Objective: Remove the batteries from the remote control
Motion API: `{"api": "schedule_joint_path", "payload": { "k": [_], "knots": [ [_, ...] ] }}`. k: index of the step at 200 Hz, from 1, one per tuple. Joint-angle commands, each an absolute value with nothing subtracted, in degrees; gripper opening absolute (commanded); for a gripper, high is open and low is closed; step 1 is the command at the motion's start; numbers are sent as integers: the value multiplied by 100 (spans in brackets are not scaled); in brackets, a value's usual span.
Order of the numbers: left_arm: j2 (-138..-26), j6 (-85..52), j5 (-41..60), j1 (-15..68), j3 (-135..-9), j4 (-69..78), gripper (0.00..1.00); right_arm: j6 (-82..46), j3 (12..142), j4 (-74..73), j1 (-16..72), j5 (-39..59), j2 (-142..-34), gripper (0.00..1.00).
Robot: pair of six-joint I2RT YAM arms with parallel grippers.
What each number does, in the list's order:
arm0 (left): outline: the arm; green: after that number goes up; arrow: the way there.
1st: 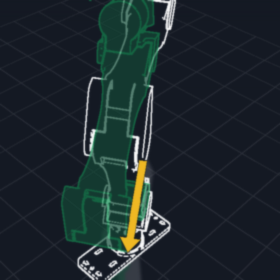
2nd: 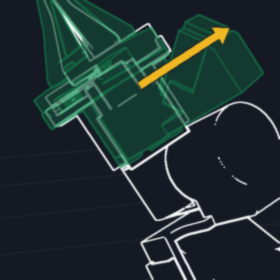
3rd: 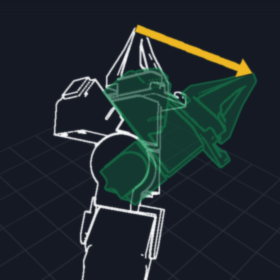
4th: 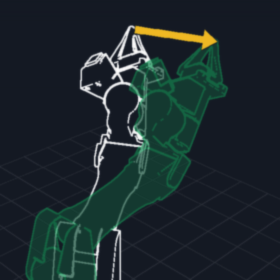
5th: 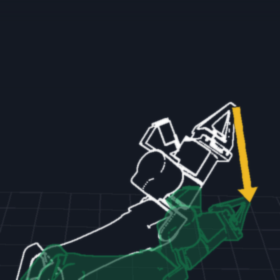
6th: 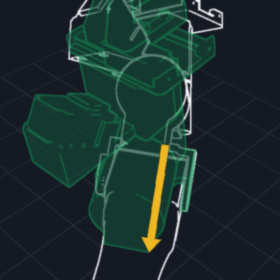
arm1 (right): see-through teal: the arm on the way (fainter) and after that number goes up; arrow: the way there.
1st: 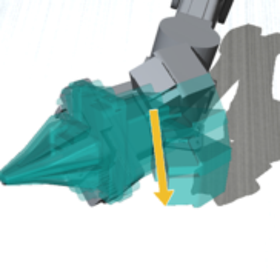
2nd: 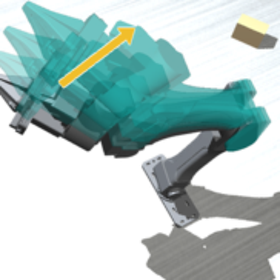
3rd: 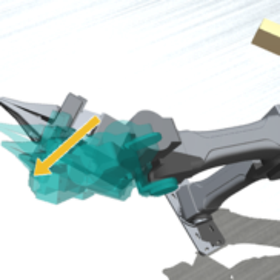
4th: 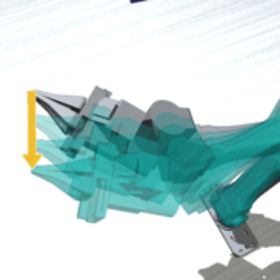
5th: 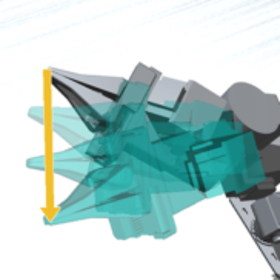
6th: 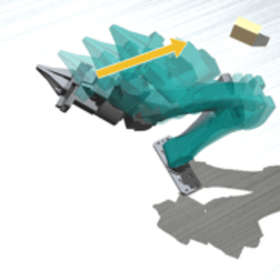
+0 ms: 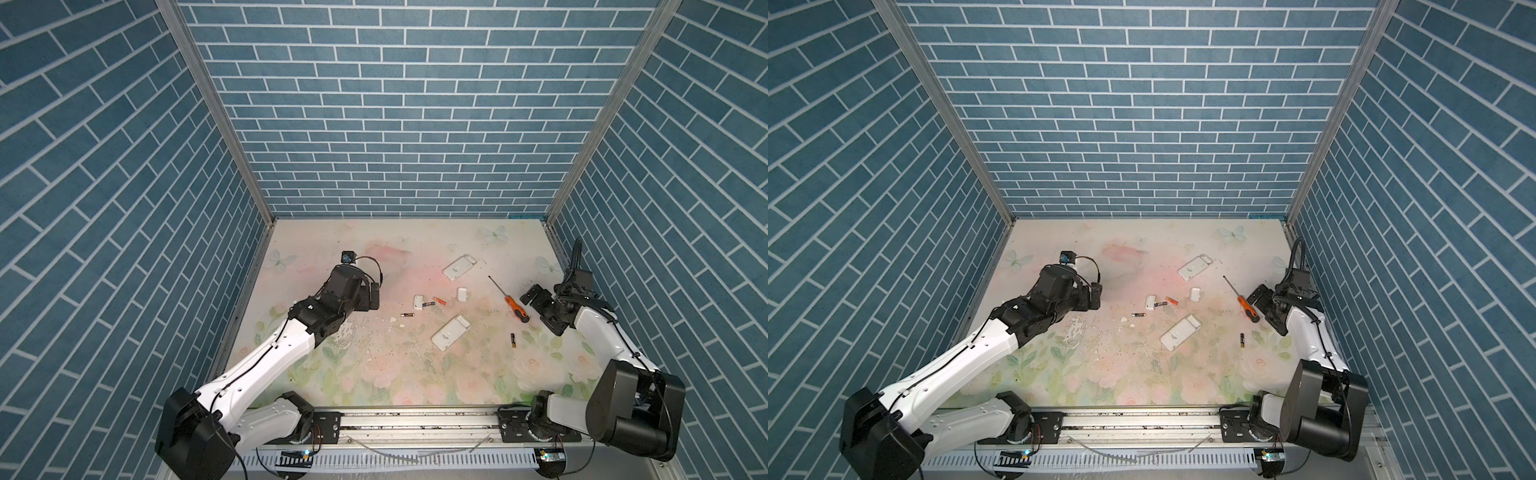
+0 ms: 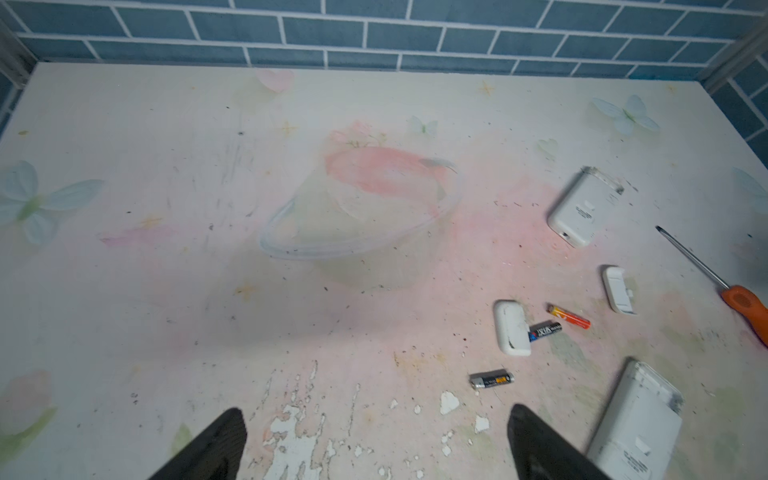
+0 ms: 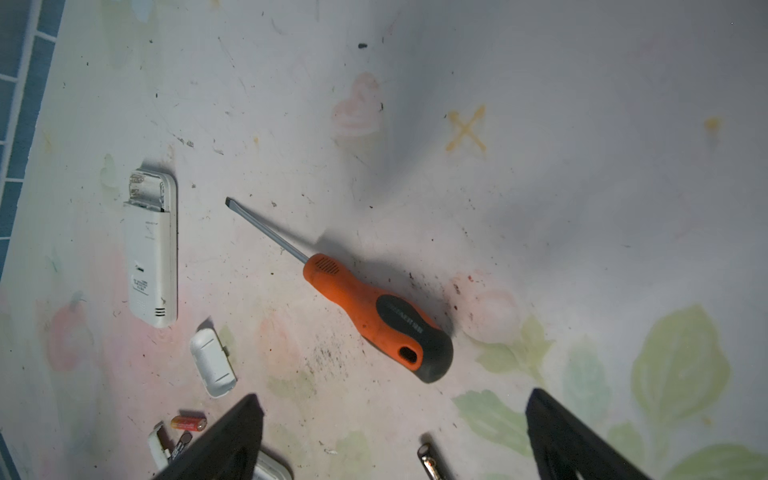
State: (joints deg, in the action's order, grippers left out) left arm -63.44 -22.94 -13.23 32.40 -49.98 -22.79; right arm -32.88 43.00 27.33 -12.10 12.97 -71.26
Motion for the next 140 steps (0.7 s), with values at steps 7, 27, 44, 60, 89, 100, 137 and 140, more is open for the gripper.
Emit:
{"api": "schedule_joint_path", "payload": {
  "k": [7, 27, 44, 60, 89, 100, 137, 140],
  "knots": [
    [-6090, -2190, -1898, 3021, -4924, -2563, 100, -2968, 4085, 2466, -1152, 1096, -6807, 99],
    [-5917, -2119, -2619, 2926, -4847, -2680, 100, -2863, 3933, 2169, -1109, 942, -6529, 99],
    [-5785, -2025, -3272, 2744, -4690, -2610, 100, -2747, 3741, 1819, -1060, 753, -6153, 99],
    [-5731, -1720, -3361, 2323, -4424, -2114, 100, -2562, 3526, 1469, -988, 406, -5734, 99],
    [-5966, -1214, -3385, 1373, -4161, -1303, 100, -2012, 3187, 799, -896, -6, -5271, 99],
    [-6243, -1027, -3270, 1004, -4118, -1000, 100, -1823, 3085, 615, -878, -172, -5215, 99],
    [-7290, -291, -2438, 308, -3468, 1142, 100, -1471, 2674, -337, -853, -230, -5283, 99],
    [-7360, -264, -2366, 286, -3402, 1373, 100, -1464, 2639, -434, -844, -243, -5333, 99]
  ]
}}
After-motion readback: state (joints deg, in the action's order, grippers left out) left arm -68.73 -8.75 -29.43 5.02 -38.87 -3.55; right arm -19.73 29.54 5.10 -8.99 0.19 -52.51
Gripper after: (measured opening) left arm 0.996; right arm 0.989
